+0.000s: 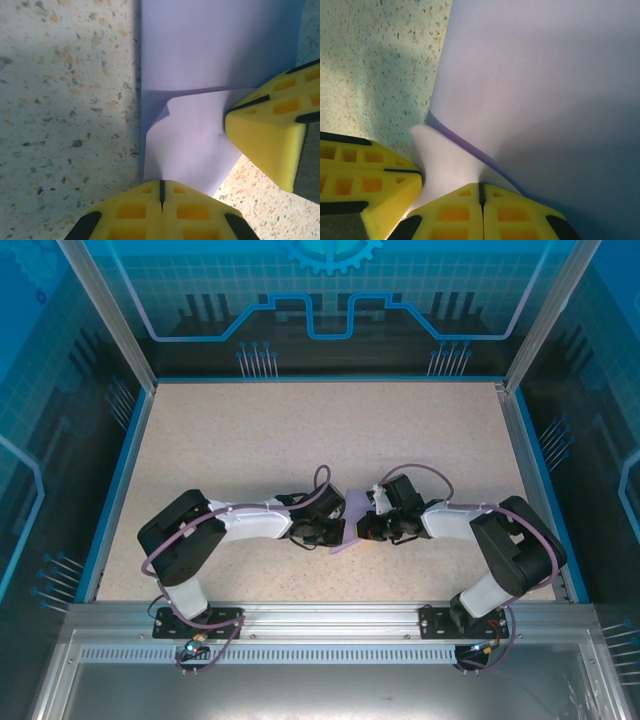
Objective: Fold a paper plane with a square sheet of paper (pick it up from the middle)
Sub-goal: Third fold the triangle at the center of the table.
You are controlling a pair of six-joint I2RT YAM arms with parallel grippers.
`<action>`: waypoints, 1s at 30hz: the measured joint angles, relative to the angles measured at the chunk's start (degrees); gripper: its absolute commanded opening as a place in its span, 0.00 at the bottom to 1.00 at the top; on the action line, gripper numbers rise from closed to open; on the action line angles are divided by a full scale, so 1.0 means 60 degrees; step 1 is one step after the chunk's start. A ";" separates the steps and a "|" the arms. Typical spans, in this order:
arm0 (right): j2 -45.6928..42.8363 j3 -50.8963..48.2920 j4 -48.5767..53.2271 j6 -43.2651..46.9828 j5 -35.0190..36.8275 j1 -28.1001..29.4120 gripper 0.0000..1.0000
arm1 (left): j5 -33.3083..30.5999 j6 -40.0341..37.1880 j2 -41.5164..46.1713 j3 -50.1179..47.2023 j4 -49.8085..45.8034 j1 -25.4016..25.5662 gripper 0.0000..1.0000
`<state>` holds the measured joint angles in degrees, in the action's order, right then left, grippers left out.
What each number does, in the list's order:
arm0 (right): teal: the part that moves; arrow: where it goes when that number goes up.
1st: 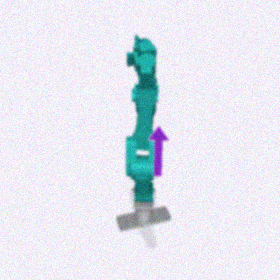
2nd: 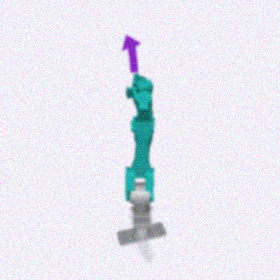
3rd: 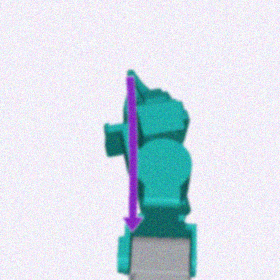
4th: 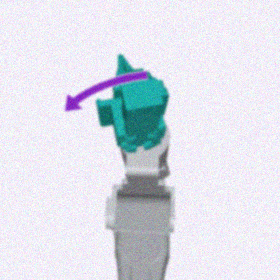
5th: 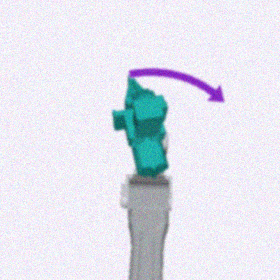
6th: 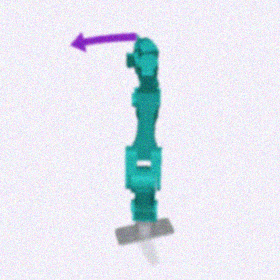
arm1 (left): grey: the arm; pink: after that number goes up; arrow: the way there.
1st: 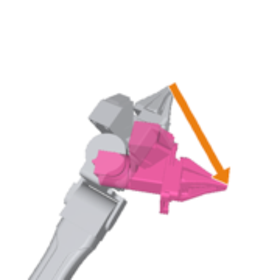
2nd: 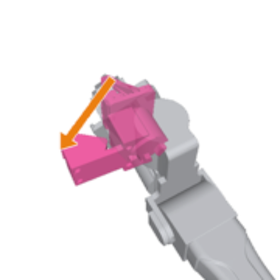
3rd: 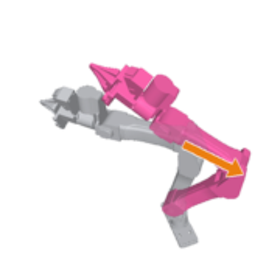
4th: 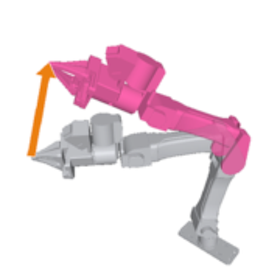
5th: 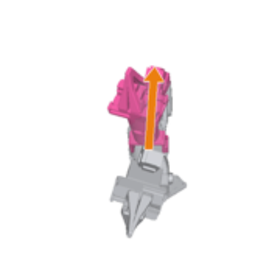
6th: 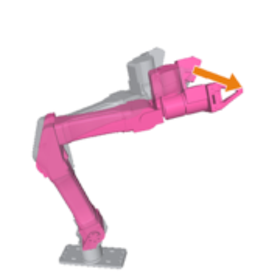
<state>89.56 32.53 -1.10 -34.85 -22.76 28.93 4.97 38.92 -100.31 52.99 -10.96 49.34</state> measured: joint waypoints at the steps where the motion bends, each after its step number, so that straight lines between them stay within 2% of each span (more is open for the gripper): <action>1: -0.0011 -0.0015 -0.0004 0.0000 -0.0015 0.0000 0.07 | 0.0000 0.0011 -0.0015 0.0000 0.0011 0.0018 0.04; 13: -0.0062 -0.0058 0.0033 0.0000 -0.0033 0.0000 0.09 | 0.0098 0.0025 -0.0015 0.0000 0.0098 0.0335 0.04; 21: -0.0051 -0.0011 0.0182 -0.0004 -0.0036 0.0000 0.08 | -0.0481 -0.0047 -0.0015 0.0000 0.0069 0.0776 0.04; 30: -0.0051 0.0015 0.0273 -0.0004 -0.0033 0.0000 0.08 | -0.0546 -0.0040 -0.0018 -0.0004 0.0080 0.0812 0.04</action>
<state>89.25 32.62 0.54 -34.87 -22.96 28.93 1.69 38.68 -100.42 52.97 -10.48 54.22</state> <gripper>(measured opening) 0.082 0.045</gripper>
